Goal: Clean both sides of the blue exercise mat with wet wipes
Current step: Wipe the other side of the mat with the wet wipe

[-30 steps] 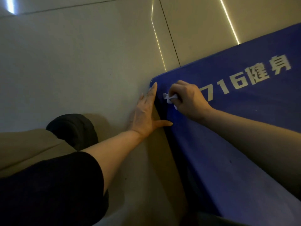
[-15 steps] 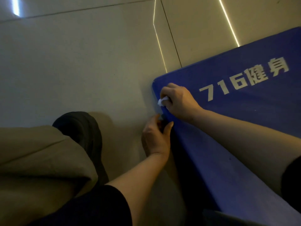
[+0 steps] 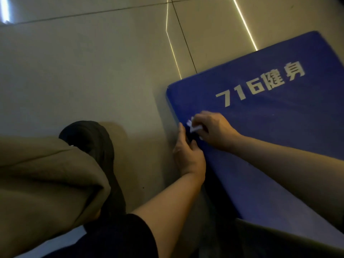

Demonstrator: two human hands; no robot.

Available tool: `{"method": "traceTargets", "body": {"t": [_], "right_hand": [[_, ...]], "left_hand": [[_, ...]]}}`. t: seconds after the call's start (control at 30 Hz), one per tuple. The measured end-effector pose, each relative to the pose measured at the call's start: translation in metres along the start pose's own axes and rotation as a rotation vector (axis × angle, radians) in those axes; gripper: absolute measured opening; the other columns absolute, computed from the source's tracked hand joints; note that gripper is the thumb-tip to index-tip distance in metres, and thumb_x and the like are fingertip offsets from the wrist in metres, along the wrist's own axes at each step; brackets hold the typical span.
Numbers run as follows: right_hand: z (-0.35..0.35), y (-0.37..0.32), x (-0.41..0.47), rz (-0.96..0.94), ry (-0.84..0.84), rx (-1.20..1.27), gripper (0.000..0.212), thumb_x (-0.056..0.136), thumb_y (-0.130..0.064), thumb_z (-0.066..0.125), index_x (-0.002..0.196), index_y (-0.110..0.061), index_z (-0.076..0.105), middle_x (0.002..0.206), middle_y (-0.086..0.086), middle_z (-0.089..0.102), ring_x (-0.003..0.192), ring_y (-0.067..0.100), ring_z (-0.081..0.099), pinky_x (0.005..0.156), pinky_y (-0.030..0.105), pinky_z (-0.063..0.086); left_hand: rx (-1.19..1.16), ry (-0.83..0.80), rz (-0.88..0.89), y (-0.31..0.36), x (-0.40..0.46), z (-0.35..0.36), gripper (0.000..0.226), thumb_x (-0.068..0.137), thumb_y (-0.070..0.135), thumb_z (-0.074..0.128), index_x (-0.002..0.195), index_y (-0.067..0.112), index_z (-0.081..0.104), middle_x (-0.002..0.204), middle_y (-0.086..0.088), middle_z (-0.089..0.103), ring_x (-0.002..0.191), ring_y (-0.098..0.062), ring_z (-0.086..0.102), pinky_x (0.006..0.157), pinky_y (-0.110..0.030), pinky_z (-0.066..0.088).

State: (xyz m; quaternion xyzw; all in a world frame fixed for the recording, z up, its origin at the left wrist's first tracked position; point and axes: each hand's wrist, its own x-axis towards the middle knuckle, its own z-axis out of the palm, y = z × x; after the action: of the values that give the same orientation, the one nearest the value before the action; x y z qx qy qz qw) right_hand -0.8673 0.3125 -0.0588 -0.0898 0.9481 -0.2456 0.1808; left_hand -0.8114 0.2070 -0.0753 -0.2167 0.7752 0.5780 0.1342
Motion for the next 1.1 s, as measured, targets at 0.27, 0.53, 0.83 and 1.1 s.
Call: {"method": "traceTargets", "body": {"t": [0.27, 0.53, 0.83, 1.1], "right_hand": [[0.003, 0.004, -0.05, -0.029, -0.035, -0.005, 0.007, 0.087, -0.012, 0.06, 0.082, -0.017, 0.061, 0.085, -0.008, 0.049, 0.072, 0.009, 0.052, 0.062, 0.018, 0.041], [0.003, 0.012, -0.043, -0.033, -0.028, 0.012, 0.013, 0.089, -0.02, 0.057, 0.082, -0.013, 0.067, 0.089, -0.003, 0.056, 0.074, 0.009, 0.057, 0.065, 0.015, 0.042], [-0.009, 0.035, -0.012, 0.09, 0.206, -0.102, 0.009, 0.09, -0.014, 0.058, 0.094, -0.006, 0.061, 0.096, 0.01, 0.053, 0.077, 0.026, 0.056, 0.065, 0.038, 0.048], [-0.004, 0.047, -0.083, -0.098, 0.004, -0.148, 0.009, 0.081, -0.002, 0.065, 0.082, -0.008, 0.058, 0.082, 0.008, 0.054, 0.063, 0.028, 0.056, 0.059, 0.041, 0.049]], "left_hand": [[-0.047, -0.086, -0.048, 0.002, 0.002, -0.002, 0.07, 0.092, -0.015, 0.036, 0.151, 0.02, 0.024, 0.147, -0.004, 0.046, 0.137, -0.012, 0.039, 0.108, -0.015, 0.027], [0.137, -0.012, 0.083, 0.001, 0.014, -0.004, 0.066, 0.09, 0.001, 0.058, 0.149, 0.019, 0.033, 0.137, -0.004, 0.054, 0.124, -0.017, 0.053, 0.106, -0.03, 0.041], [0.607, -0.478, 0.671, -0.004, 0.046, -0.019, 0.085, 0.085, 0.053, 0.049, 0.152, 0.01, 0.019, 0.161, -0.006, 0.006, 0.145, -0.009, -0.006, 0.119, -0.026, -0.001], [0.855, -0.506, 0.71, -0.011, 0.056, -0.015, 0.113, 0.076, 0.066, 0.063, 0.153, 0.011, 0.001, 0.162, -0.004, -0.007, 0.148, -0.014, -0.012, 0.119, -0.027, -0.009]]}}
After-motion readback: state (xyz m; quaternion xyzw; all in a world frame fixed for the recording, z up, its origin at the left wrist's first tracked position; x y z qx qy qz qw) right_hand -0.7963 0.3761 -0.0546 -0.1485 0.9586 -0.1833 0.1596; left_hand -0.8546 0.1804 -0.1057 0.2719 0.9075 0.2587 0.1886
